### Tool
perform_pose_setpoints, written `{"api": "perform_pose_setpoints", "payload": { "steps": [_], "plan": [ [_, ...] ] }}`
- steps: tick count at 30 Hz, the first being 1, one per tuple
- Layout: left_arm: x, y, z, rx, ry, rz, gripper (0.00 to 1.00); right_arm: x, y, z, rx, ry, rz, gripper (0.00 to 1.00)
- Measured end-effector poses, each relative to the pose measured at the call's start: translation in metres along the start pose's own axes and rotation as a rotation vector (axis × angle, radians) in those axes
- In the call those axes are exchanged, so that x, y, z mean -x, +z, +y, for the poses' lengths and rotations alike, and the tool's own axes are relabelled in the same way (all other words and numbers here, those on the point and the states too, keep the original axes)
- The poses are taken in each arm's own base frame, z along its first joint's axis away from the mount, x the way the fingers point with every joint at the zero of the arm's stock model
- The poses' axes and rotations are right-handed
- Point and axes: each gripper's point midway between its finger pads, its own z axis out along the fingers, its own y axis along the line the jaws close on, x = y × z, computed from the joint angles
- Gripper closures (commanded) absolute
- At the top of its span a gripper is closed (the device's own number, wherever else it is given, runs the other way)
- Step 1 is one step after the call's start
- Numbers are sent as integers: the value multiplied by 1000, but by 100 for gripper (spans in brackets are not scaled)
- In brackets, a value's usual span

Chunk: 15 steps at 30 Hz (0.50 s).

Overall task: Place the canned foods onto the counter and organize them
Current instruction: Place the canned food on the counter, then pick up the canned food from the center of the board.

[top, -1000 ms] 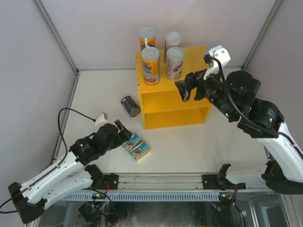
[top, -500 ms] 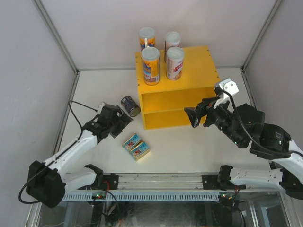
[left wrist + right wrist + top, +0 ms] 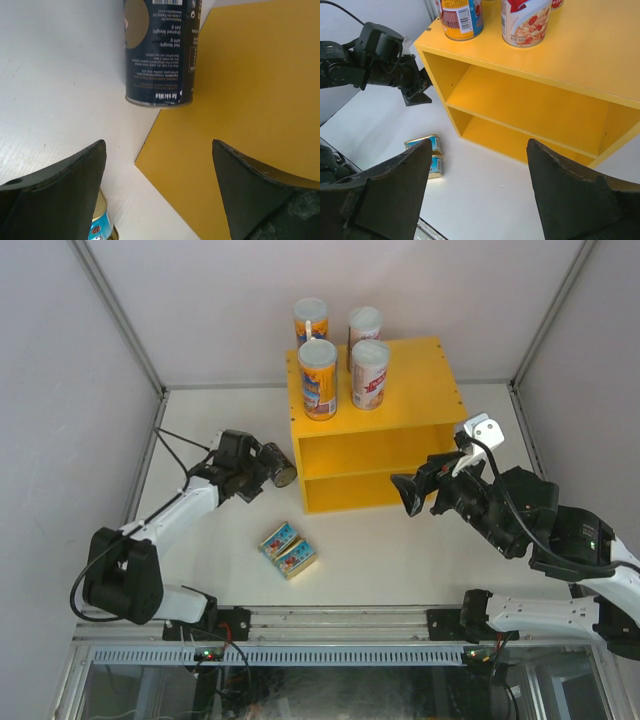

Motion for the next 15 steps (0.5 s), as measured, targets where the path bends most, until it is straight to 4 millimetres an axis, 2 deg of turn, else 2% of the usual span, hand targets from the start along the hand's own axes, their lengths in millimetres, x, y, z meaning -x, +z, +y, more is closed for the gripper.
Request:
{"api": "perform_pose_setpoints", "payload": {
  "steps": [9, 15],
  "plan": [
    [10, 37, -8, 54, -16, 31, 10, -4, 11, 1, 0, -10, 27, 25],
    [16, 52, -16, 61, -8, 40, 9, -8, 19, -2, -4, -8, 51, 25]
  ]
}}
